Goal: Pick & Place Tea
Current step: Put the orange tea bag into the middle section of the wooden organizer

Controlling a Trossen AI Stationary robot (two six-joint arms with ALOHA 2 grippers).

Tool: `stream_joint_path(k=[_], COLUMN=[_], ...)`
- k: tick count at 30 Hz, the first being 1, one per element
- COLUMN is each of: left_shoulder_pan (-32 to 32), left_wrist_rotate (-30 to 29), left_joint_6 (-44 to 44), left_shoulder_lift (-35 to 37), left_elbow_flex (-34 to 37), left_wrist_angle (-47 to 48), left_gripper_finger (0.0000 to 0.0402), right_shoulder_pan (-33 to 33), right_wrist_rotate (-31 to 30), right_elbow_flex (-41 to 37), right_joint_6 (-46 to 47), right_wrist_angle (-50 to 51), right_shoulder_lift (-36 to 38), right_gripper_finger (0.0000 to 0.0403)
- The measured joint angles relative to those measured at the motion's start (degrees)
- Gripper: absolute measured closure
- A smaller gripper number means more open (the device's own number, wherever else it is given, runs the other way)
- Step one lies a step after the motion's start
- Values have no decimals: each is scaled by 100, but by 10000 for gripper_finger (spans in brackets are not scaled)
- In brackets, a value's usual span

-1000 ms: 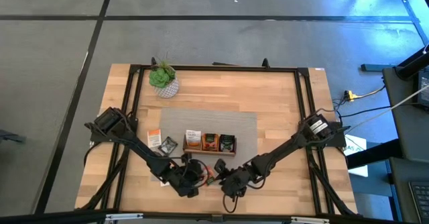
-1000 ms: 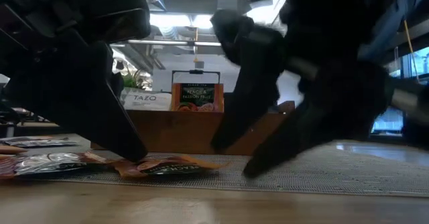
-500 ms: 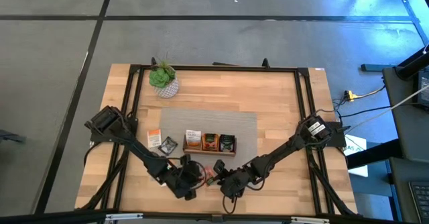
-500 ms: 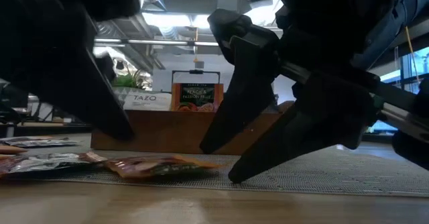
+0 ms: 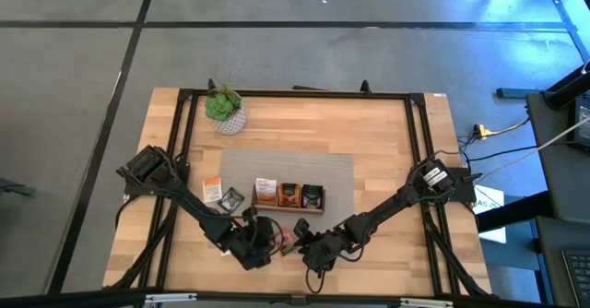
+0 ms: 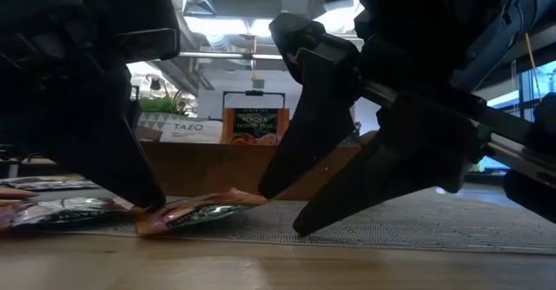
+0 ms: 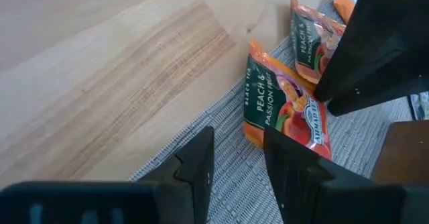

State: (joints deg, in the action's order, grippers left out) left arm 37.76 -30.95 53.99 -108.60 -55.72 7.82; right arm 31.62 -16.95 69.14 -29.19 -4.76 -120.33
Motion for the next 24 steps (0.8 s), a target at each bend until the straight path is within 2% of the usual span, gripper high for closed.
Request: stream_joint_path(k=[6,12,24], left_shoulder_pan=[-3,-9,-9], left_wrist_rotate=[6,-36,-23], left_joint_6=[56,196,228], left_shoulder_lift=[-43,-174,-187], left_elbow_flex=[-9,-22,-15], left_wrist_angle=[-2,-71,-53], left_gripper_finger=[320,320,320], right_shoulder_pan=[0,0,0], right_wrist_rotate=[-30,-657,-548], right_elbow_flex=[-5,-7,-7], right_joint_6=[-2,-51,9], right_wrist_angle=[-47,-191,-177], right_shoulder_lift=[-2,-11,-11], right_gripper_finger=[271,271,275])
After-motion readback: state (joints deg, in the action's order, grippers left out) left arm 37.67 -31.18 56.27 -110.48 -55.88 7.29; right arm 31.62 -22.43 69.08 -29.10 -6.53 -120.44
